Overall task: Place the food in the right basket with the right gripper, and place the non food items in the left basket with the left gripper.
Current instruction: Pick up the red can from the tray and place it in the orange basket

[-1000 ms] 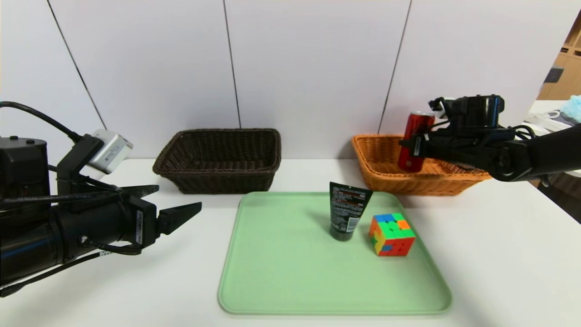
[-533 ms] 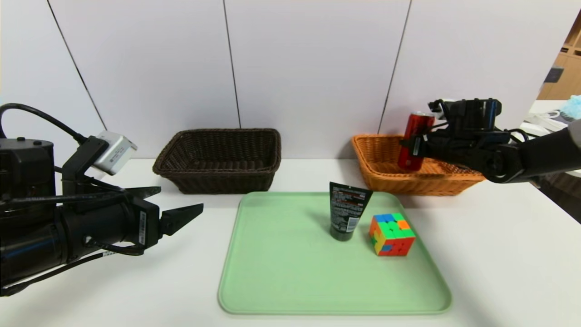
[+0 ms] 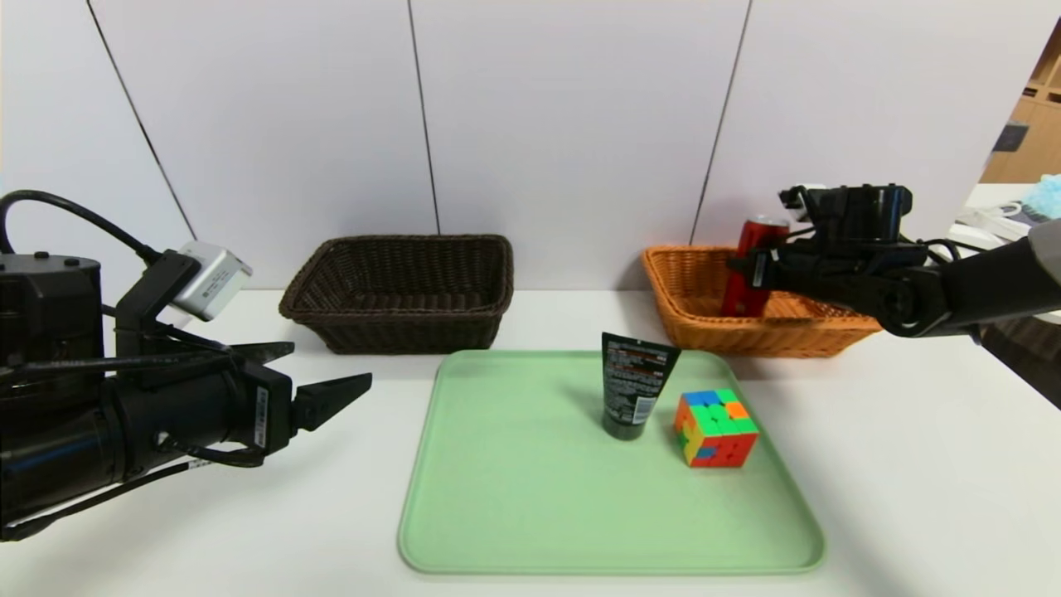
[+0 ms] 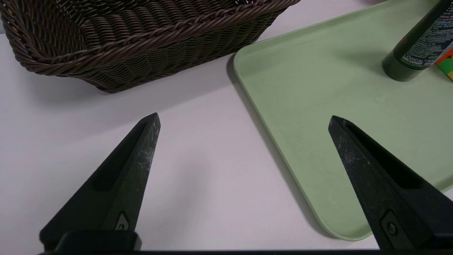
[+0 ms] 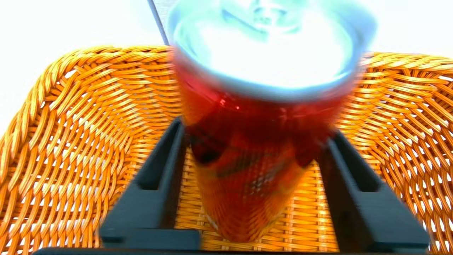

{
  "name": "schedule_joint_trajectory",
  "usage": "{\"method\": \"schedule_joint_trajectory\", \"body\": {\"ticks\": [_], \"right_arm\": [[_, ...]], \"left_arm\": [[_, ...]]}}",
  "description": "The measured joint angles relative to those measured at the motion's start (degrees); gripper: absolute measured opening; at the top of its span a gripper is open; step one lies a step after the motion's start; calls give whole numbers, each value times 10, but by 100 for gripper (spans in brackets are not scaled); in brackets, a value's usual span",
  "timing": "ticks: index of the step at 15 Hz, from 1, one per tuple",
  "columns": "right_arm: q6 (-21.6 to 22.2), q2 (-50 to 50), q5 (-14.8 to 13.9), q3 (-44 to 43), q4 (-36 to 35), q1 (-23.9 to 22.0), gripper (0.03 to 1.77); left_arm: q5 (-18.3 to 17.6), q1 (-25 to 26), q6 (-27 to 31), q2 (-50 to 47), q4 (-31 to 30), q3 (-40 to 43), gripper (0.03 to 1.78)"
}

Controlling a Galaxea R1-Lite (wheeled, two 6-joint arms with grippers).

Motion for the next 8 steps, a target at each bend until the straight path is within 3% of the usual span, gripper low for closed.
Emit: {"method": "schedule_joint_trajectory", "body": {"ticks": [8], "right_arm": [[0, -4, -1, 2, 3, 0, 152]], "left_arm": [[0, 0, 0, 1, 0, -1, 169]]}}
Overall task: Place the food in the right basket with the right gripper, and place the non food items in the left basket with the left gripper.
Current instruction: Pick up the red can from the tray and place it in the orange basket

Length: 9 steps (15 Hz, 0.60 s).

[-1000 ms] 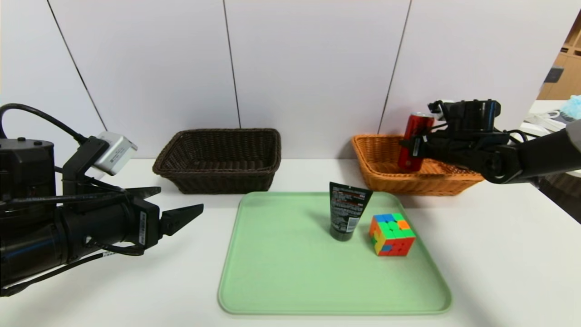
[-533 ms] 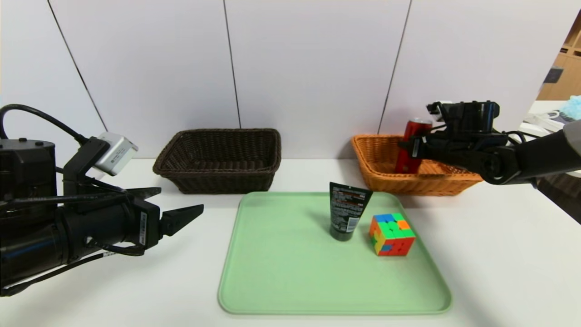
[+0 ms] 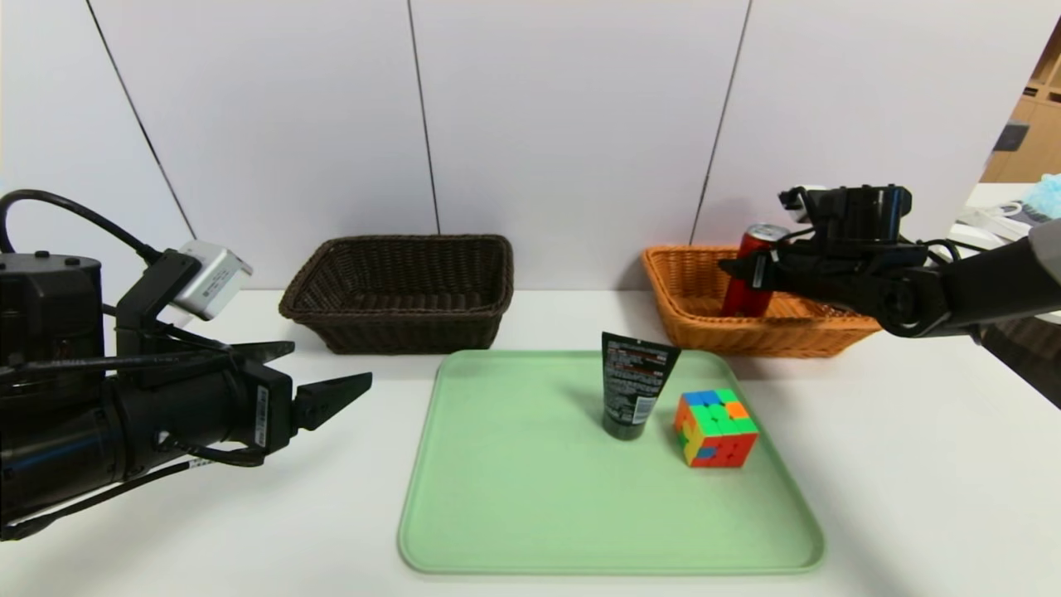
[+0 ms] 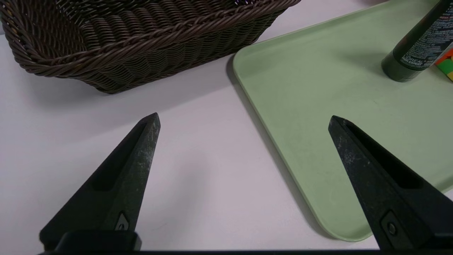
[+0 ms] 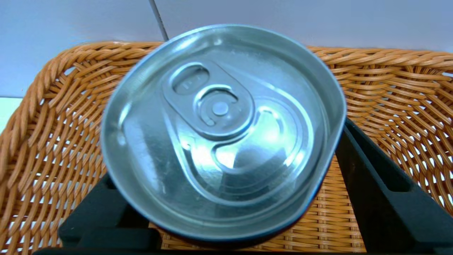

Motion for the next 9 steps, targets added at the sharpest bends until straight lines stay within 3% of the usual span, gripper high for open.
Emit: {"method": "schedule_joint_trajectory", "body": {"ticks": [9], "right_arm": [[-25, -141, 0, 6, 29, 13, 165]], "left_arm": [[0, -9, 1, -1, 7, -11, 169]]}}
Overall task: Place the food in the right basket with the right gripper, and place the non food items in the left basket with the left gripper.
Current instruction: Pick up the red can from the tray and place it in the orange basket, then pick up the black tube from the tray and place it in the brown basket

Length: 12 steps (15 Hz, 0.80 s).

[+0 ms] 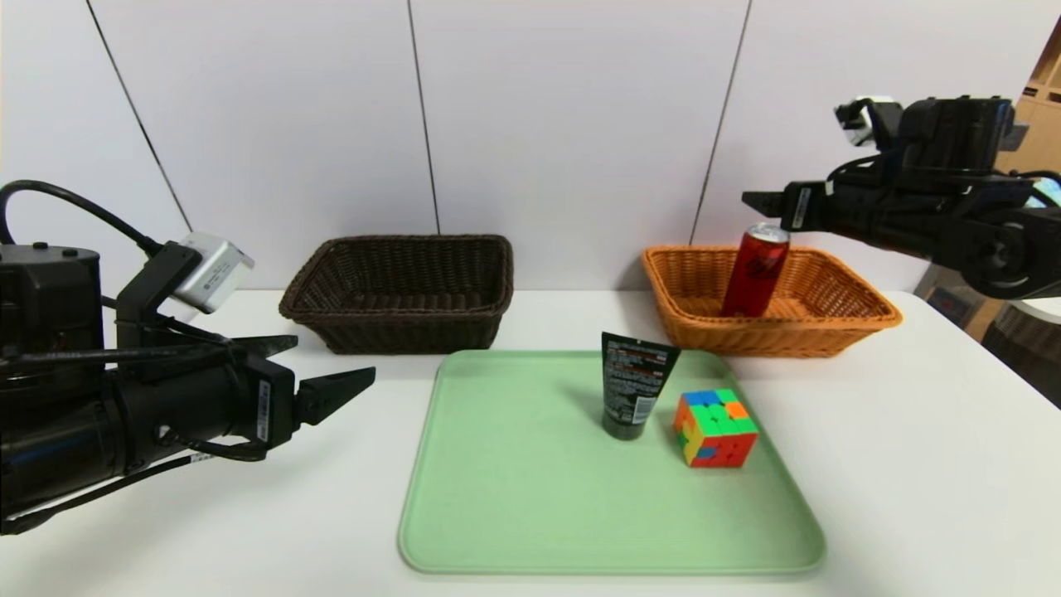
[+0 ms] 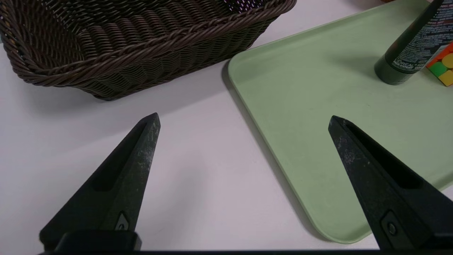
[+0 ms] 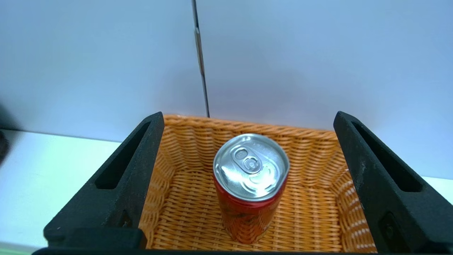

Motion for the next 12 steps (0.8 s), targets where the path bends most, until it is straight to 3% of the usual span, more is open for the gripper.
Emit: {"method": "schedule_joint_trajectory", "body": {"ticks": [5, 10, 12], "right_arm": [[0, -131, -9, 8, 93, 25, 168], [1, -291, -23, 20, 355, 42, 169], [2, -340, -24, 35, 409, 41, 169]], "left_arm": [[34, -73, -6, 1, 63, -61, 169], [111, -187, -30, 41, 113, -151, 169], [129, -211, -32, 68, 114, -180, 169]]}}
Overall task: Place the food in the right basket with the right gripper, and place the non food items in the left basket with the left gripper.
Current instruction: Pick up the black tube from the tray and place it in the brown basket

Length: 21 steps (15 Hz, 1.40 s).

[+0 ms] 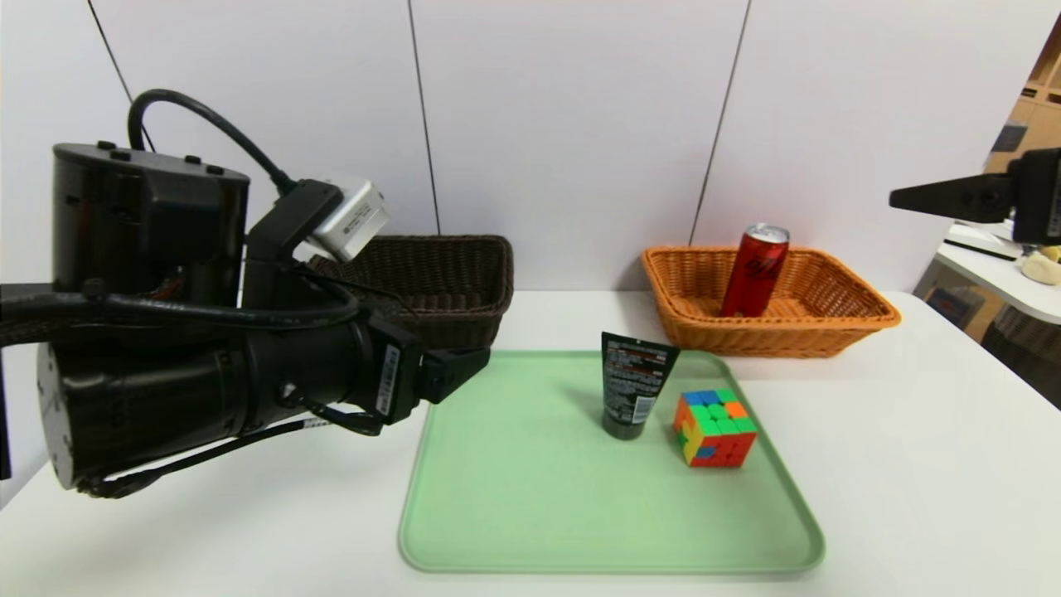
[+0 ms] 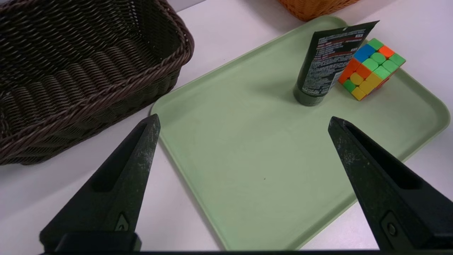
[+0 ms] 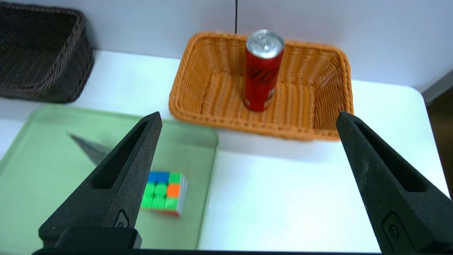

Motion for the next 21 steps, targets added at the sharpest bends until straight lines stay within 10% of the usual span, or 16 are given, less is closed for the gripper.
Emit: {"method": "schedule_joint_trajectory", "body": {"ticks": [8, 13, 21], "right_arm": [[-1, -96, -3, 77, 95, -21, 169], [-2, -104, 8, 42, 94, -23, 169], [4, -109, 20, 10, 95, -23, 169]], "left_arm": [[9, -70, -36, 50, 46, -49, 169], [3, -104, -79, 107, -59, -69, 169], [-100, -102, -74, 176, -154, -18, 169]]}}
